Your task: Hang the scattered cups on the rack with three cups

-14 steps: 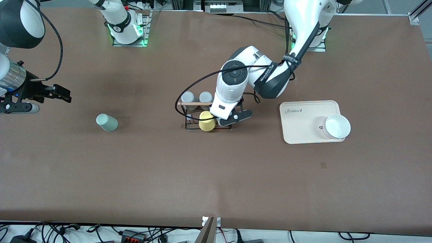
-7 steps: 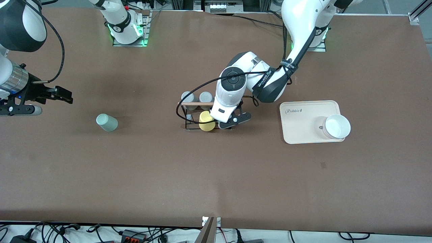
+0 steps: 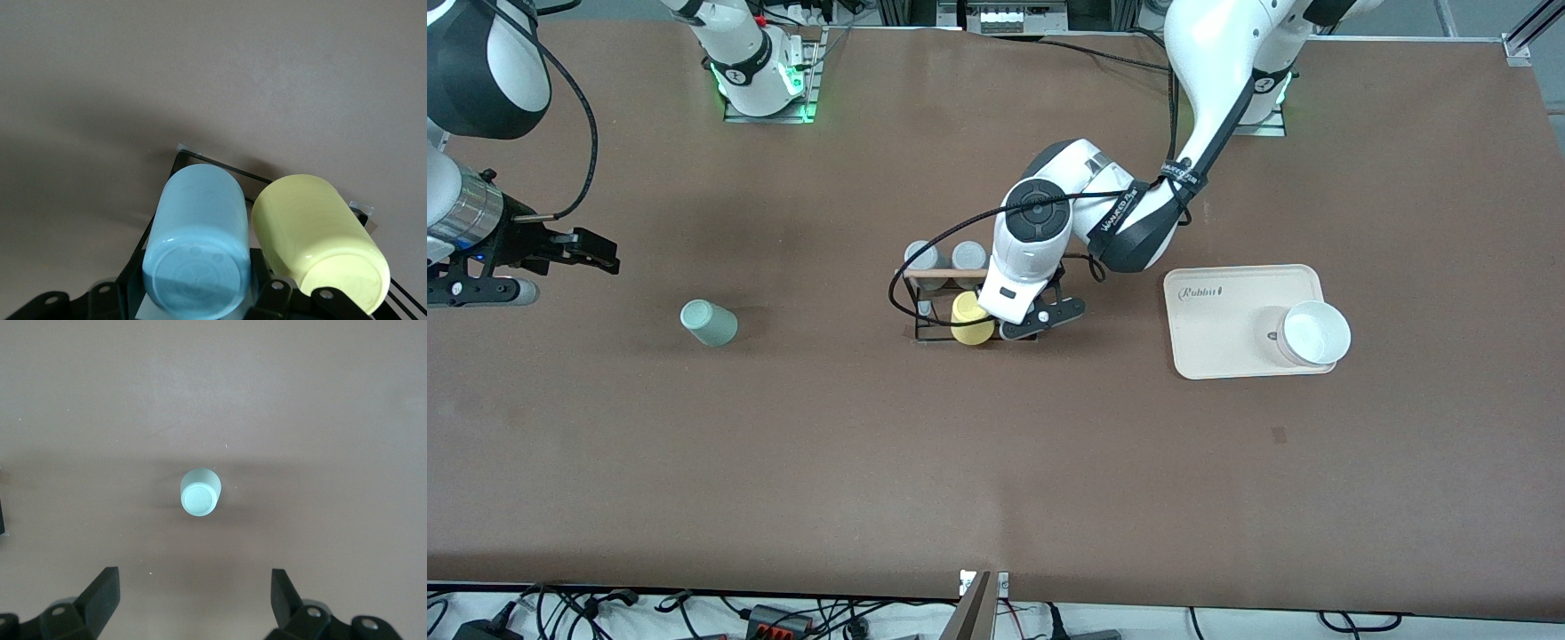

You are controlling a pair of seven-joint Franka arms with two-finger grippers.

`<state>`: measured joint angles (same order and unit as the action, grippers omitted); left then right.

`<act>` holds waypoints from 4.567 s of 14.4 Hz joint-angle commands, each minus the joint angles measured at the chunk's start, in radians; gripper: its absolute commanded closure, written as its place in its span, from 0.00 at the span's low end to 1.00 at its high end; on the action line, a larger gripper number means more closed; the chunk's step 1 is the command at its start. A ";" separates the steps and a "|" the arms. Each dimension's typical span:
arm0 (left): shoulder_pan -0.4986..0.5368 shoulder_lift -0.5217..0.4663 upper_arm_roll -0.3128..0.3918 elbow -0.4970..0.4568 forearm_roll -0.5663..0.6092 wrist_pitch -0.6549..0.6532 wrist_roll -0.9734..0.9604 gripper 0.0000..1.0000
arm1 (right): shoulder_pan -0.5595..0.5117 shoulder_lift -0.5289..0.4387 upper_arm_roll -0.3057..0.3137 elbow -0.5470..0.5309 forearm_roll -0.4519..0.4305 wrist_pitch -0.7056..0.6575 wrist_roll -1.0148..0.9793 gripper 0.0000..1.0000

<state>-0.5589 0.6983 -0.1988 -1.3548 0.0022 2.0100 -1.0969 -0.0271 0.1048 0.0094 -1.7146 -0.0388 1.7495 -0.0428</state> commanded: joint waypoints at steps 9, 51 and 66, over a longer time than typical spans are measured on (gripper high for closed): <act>-0.016 0.012 0.010 0.031 0.010 -0.017 -0.012 0.08 | -0.010 0.009 0.004 0.018 -0.003 -0.004 -0.014 0.00; 0.777 -0.654 -0.002 -0.182 0.005 -0.390 1.235 0.00 | 0.013 0.182 0.006 -0.376 -0.006 0.548 0.001 0.00; 0.714 -0.674 0.022 -0.173 -0.011 -0.393 1.117 0.00 | -0.002 0.292 0.003 -0.369 -0.004 0.598 0.000 0.00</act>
<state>0.1915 0.0537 -0.1921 -1.5105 0.0015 1.6171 0.0369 -0.0232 0.3891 0.0106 -2.0844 -0.0390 2.3372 -0.0427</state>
